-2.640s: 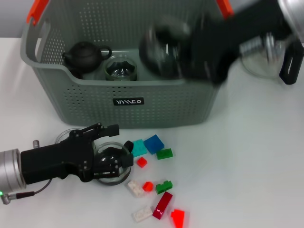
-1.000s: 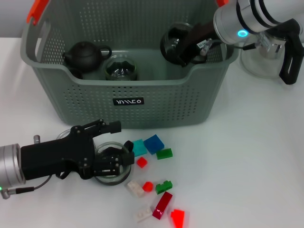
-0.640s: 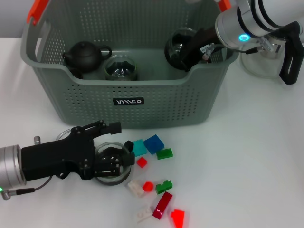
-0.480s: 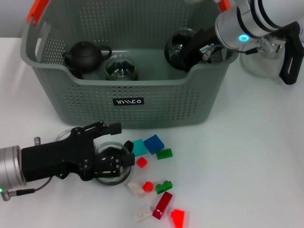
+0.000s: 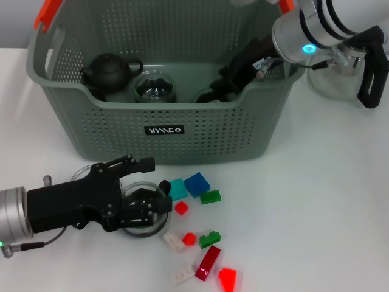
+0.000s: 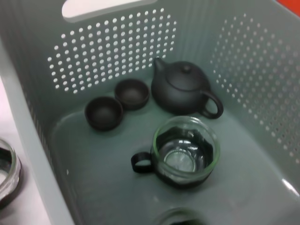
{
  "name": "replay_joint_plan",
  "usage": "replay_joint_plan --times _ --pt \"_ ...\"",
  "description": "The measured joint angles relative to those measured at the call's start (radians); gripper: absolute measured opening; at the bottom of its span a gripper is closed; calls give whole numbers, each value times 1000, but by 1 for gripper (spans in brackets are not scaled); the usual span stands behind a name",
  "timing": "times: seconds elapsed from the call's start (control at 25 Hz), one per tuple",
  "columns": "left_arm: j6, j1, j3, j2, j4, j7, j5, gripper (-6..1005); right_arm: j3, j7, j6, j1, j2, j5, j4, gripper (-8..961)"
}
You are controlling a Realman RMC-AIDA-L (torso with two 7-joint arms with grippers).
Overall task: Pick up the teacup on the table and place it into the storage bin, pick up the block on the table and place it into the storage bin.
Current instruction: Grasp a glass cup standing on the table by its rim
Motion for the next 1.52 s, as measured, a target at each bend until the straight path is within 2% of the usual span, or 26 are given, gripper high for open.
replay_joint_plan --times 0.12,0.32,0.56,0.76,0.96,1.04,1.2,1.52 --pt "0 -1 0 0 0 0 0 935 -1 7 -8 -4 0 0 -31 416" --pt "3 1 -3 1 5 0 0 934 -2 10 -33 -28 2 18 -124 526" --pt "4 11 -6 4 19 0 1 935 -2 -4 -68 -110 1 161 -308 659" --pt "7 19 -8 7 38 0 2 934 -1 -71 -154 -242 1 321 -496 721" --pt "17 33 -8 15 81 0 2 934 9 -195 -307 -391 -3 525 -633 717" --pt "25 36 -7 18 102 0 9 934 15 -265 -379 -452 -3 618 -658 716" --pt "32 38 -7 21 166 0 43 934 22 -349 -455 -541 -1 702 -660 716" --pt "34 38 -11 24 325 -7 139 934 12 -328 -513 -608 2 702 -641 715"
